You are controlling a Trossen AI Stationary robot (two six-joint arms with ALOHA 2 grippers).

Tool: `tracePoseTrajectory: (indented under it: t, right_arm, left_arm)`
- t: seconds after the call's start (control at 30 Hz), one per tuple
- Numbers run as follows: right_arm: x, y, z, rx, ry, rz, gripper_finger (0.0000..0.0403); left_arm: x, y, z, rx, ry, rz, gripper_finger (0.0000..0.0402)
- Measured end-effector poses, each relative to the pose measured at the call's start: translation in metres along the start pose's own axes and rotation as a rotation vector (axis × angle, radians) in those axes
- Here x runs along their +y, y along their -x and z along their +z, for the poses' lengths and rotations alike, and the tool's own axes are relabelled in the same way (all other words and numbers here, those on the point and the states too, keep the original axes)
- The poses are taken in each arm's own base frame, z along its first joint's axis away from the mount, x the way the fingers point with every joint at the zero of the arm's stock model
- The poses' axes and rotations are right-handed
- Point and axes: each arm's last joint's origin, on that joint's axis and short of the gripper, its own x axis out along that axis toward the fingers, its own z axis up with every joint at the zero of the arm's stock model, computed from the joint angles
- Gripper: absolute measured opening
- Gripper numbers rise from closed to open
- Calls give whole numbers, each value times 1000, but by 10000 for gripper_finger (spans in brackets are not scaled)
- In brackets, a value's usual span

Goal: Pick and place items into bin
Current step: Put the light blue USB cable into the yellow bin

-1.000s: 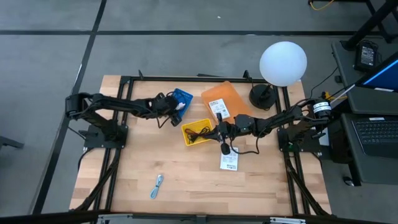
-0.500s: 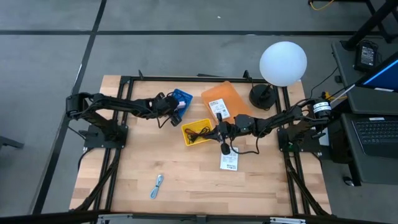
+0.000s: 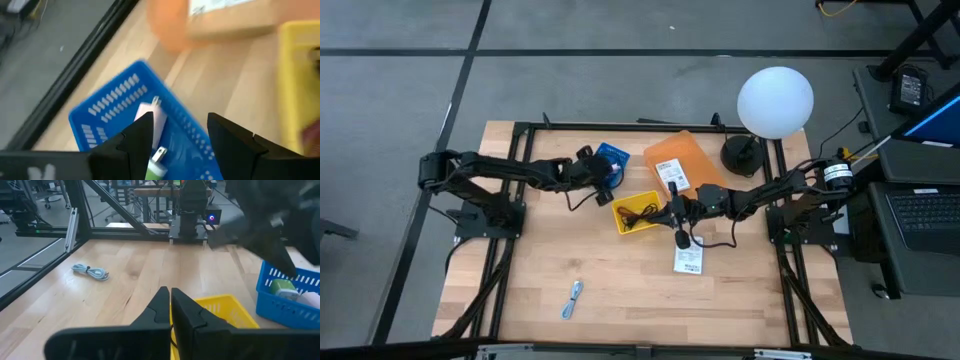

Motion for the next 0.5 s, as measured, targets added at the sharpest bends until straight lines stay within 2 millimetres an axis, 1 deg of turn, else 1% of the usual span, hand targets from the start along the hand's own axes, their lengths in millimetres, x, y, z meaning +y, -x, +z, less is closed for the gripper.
tracePoseTrajectory:
  t: [0.13, 0.23, 0.4, 0.5]
  right_arm:
    - [0, 0, -2, 18, -5, 1, 0]
    - [0, 0, -4, 37, -33, 1, 0]
    - [1, 0, -4, 38, -60, 4, 0]
    - [6, 0, -4, 45, -55, 17, 0]
  left_arm:
    - [-6, 25, 12, -27, -55, -50, 178]
    - [-12, 44, 17, -62, -53, -107, 175]
    - [-26, 69, 12, -59, -47, -202, 164]
    - [-39, 81, 5, -27, -60, -298, 152]
